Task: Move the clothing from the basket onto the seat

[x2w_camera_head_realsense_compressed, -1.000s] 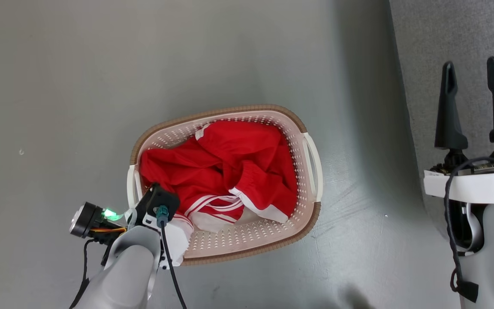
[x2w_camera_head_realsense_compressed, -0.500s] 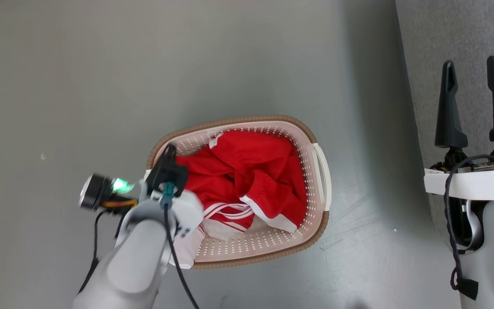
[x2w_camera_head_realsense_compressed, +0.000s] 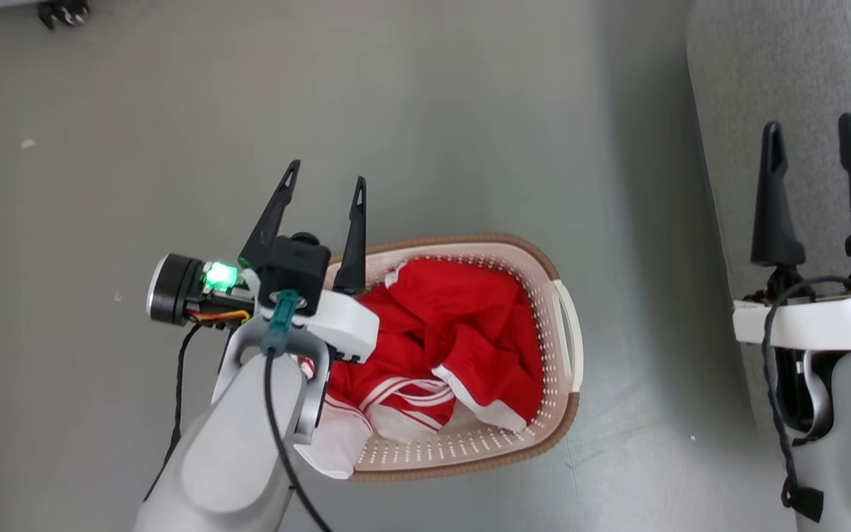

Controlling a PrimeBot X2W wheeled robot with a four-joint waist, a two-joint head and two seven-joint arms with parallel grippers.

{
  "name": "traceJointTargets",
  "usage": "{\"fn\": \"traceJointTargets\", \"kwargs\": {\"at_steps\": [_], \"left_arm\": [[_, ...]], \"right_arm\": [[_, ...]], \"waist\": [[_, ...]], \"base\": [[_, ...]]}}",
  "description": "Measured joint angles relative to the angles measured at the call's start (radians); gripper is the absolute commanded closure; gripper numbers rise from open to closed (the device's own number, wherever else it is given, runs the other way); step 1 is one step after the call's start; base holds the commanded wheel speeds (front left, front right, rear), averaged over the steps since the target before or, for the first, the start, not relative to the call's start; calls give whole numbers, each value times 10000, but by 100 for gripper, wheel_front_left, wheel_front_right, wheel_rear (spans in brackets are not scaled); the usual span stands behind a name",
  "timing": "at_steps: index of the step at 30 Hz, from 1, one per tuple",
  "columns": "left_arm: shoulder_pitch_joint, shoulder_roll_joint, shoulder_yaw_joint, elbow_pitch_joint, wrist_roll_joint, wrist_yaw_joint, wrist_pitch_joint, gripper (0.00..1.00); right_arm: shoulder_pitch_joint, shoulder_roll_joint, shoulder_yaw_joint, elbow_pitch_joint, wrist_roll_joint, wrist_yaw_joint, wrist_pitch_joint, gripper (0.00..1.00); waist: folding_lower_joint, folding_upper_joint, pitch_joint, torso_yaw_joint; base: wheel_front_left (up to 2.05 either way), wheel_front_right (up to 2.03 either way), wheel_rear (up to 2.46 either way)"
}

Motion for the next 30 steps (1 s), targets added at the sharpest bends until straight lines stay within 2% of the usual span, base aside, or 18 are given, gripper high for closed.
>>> {"fn": "traceJointTargets", "kwargs": {"at_steps": [10, 30], "left_arm": [[975, 19, 489, -1532, -483, 15, -31, 0], [3242, 552, 1331, -3005, -1116, 77, -31, 0]], "right_arm": [[453, -2, 111, 305, -192, 0, 0, 0], [2032, 10, -48, 399, -274, 0, 12, 0]], "waist": [[0, 0, -975, 245], [-1, 0, -3079, 615]], "base": [[0, 0, 0], [0, 0, 0]]}}
